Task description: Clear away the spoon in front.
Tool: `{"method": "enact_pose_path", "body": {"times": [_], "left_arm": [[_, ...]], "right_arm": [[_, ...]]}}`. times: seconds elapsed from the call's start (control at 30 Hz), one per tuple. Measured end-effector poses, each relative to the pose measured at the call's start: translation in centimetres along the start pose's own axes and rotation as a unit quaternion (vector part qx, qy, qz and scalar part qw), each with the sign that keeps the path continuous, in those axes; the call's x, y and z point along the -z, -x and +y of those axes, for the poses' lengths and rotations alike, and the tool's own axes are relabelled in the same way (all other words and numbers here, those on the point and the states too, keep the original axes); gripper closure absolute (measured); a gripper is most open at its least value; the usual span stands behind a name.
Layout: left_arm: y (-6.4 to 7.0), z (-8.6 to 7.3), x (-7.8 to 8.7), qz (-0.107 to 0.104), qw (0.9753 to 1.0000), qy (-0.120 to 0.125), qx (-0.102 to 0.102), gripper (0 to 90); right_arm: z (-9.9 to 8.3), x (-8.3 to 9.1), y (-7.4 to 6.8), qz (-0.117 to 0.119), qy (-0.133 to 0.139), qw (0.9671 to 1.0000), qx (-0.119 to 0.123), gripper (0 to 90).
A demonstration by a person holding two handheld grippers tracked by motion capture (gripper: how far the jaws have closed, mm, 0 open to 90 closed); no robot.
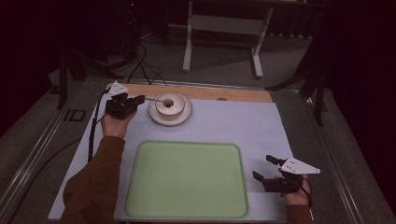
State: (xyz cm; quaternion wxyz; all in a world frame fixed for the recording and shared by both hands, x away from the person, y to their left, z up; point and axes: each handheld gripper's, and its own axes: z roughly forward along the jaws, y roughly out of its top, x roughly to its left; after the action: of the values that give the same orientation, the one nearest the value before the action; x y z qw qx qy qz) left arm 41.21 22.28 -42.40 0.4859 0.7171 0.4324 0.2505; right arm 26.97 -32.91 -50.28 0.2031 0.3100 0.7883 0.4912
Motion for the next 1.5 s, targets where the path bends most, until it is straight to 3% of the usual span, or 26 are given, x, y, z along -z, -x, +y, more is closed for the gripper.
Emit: {"method": "enact_pose_path", "body": {"times": [0.2,0.73,1.5], "left_arm": [[0.3,0.3,1.1,-0.003,0.9999,0.007,-0.012,89.2],[0.3,0.3,3.8,-0.009,0.9997,0.018,-0.015,89.2],[0.3,-1.7,7.6,-0.006,0.9998,0.015,-0.012,89.1]], "right_arm": [[0.0,0.0,0.0,-0.001,0.000,1.0000,0.001,14.7],[0.0,0.0,0.0,-0.001,0.000,1.0000,0.001,14.7],[0.0,0.0,-0.1,0.001,0.001,1.0000,0.001,14.7]]}}
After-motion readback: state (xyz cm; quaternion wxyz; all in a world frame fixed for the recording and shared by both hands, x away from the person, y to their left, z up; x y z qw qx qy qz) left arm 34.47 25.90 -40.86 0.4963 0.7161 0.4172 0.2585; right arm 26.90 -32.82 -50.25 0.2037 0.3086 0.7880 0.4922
